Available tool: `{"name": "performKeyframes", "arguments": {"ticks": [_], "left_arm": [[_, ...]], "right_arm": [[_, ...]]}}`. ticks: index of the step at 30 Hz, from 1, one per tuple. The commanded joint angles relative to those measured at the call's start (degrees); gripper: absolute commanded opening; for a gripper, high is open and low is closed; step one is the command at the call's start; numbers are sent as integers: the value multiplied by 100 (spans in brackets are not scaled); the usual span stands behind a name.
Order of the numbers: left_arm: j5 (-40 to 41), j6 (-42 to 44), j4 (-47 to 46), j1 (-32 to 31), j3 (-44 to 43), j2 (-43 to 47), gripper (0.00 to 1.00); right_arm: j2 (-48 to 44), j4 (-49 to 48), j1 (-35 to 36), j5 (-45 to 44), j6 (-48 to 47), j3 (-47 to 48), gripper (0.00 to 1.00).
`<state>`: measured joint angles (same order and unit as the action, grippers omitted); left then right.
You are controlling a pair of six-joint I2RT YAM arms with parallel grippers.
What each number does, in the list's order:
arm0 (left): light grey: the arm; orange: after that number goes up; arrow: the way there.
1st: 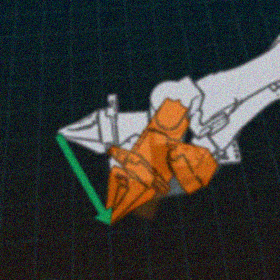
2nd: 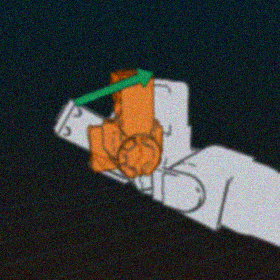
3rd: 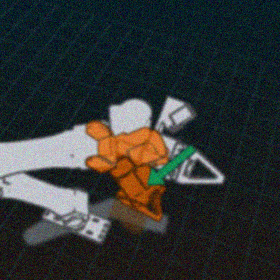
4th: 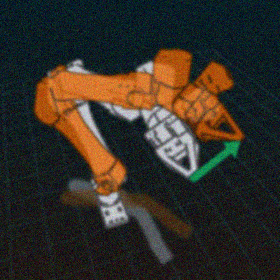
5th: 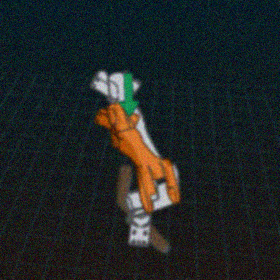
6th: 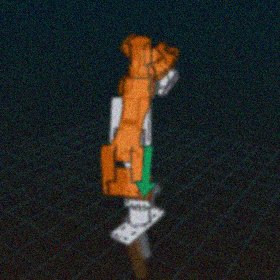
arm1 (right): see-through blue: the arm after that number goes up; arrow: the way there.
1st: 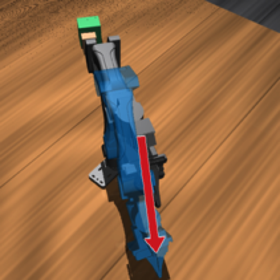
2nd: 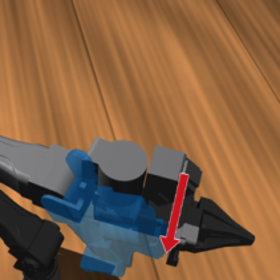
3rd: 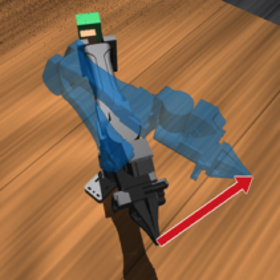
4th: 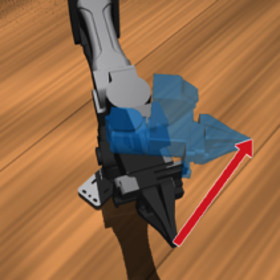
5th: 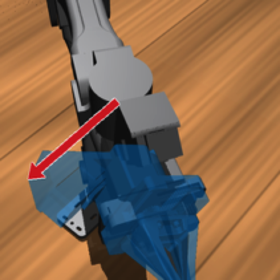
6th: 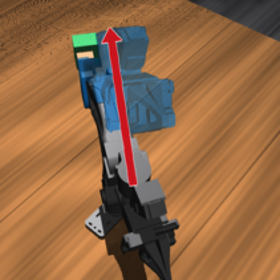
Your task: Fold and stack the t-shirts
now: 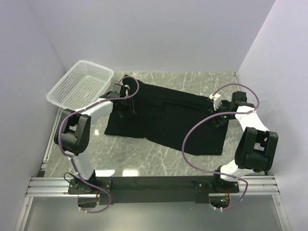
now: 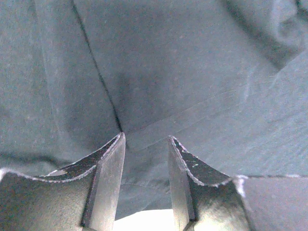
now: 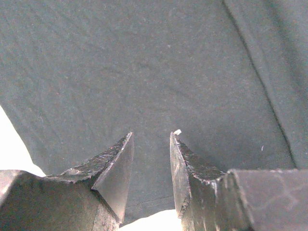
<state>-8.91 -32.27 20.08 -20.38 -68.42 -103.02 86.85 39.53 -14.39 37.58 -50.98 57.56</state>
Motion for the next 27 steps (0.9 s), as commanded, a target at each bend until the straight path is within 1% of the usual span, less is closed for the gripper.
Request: {"name": "performKeyframes", "arguments": {"ticks": [1,6,12,20,22,27], "left_arm": [[144,-95,163,-97,13,-95,46],[12,-174,137,-185,57,-227,46],[126,-174,277,-221,66,-350,46],[267,-174,322,-238,-13,-403,33],[267,-165,330,-247,-31,-429,27],[275,-148,348,-265,-48,-333,18]], "right_arm": [[-204,-191,-2,74,79,-61,43],[-195,-200,-2,48,80,-78,43],[-212,-217,-2,30,88,-96,43],[-203,-244,-11,30,106,-140,43],[-212,-244,-11,21,88,-140,43],[-212,-235,-28,12,71,-140,43]]}}
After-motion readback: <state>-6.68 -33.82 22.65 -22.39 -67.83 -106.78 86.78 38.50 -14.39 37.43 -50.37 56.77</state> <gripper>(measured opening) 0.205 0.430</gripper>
